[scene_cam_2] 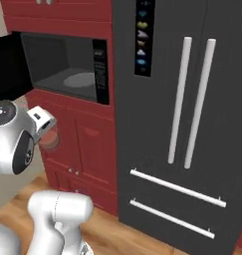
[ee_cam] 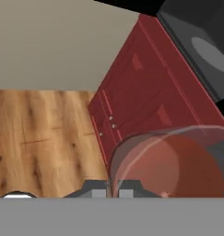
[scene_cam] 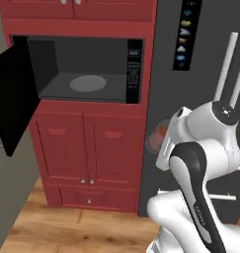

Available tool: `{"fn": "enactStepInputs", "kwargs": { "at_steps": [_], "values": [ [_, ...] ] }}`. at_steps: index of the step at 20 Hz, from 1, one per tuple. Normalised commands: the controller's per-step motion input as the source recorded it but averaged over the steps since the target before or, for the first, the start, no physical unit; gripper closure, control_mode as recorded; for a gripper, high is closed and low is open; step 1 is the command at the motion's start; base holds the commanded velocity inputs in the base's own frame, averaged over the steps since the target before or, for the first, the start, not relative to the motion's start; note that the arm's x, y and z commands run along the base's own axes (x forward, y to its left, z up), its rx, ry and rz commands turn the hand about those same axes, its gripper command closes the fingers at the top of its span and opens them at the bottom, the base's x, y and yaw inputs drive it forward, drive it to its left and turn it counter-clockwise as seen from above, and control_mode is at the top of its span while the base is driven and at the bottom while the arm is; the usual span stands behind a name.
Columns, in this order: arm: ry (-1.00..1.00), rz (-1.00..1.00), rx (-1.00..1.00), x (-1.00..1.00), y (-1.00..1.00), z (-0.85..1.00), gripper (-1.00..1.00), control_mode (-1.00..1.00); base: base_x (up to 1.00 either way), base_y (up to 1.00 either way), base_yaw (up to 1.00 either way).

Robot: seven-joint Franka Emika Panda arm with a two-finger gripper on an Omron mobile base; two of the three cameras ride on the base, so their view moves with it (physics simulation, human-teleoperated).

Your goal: Place the microwavable item in the microwave. Then, close the microwave door and press the start button.

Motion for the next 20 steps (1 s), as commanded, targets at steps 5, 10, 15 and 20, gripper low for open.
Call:
{"fn": "enactStepInputs", "kwargs": {
  "at_steps": [5, 10, 15, 20],
  "values": [
    [0.0, 0.0, 0.0, 0.0, 0.0, 0.0, 1.0, 1.0, 0.4, 0.13, 0.41],
    [0.0, 0.0, 0.0, 0.0, 0.0, 0.0, 1.0, 1.0, 0.88, 0.14, 0.28],
    [0.0, 0.0, 0.0, 0.0, 0.0, 0.0, 1.0, 1.0, 0.71, 0.23, 0.06],
    [0.0, 0.0, 0.0, 0.0, 0.0, 0.0, 1.0, 1.0, 0.51, 0.59, -0.14]
  ]
}}
